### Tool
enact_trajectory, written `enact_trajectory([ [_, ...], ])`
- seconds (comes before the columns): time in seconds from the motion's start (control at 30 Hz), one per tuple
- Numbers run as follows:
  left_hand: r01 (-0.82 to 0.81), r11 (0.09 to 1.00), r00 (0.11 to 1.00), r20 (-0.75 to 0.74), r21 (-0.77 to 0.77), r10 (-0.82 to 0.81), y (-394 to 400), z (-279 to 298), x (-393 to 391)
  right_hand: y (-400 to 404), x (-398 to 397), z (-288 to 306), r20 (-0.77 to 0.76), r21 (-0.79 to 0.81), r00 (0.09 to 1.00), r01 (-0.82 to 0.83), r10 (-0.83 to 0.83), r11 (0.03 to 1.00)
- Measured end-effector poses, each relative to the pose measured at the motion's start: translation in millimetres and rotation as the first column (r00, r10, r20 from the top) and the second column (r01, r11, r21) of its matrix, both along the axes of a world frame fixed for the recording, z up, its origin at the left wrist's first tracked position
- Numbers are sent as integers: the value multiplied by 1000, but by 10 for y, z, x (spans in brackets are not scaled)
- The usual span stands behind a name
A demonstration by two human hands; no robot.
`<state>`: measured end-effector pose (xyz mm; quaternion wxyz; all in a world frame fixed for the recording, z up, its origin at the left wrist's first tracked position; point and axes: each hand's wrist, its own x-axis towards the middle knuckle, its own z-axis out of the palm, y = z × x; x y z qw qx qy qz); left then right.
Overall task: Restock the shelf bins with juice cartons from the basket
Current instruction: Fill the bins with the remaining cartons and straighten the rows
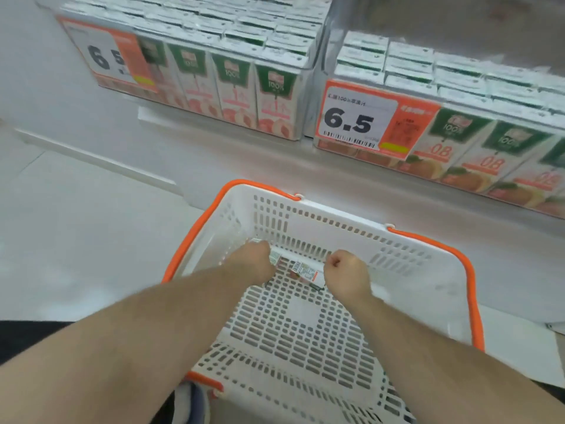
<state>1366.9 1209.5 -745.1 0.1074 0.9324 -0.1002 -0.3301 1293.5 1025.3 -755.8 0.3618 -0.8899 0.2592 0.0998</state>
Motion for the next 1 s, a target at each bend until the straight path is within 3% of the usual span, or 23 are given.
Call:
enact_trajectory([
  [0.17,-291,955,957,22,59,290,3,-567,-90,-31,93,-531,-226,-17,973,-45,40,999],
  [0.3,-365,927,931,20,85,365,13,-910,-163,-18,113,-839,-395,-19,914,-106,90,994],
  [0.53,-568,803,813,29,-180,582,8,-1095,-247,88,133,-1058,-399,-68,917,-39,9,997],
  [0.63,-571,776,805,2,-266,593,58,-1072,-241,72,110,-977,-383,88,921,105,-64,991],
  [0.8,-696,578,695,-200,-425,690,46,-660,-111,-126,-36,-592,-396,386,898,355,-195,852],
  [0.9,-714,496,674,-291,-494,680,74,-339,-61,-215,-159,-247,-418,554,858,501,-298,665],
  [1.0,-725,433,672,-412,-536,616,131,98,-35,-248,-258,163,-410,715,841,537,-355,447],
])
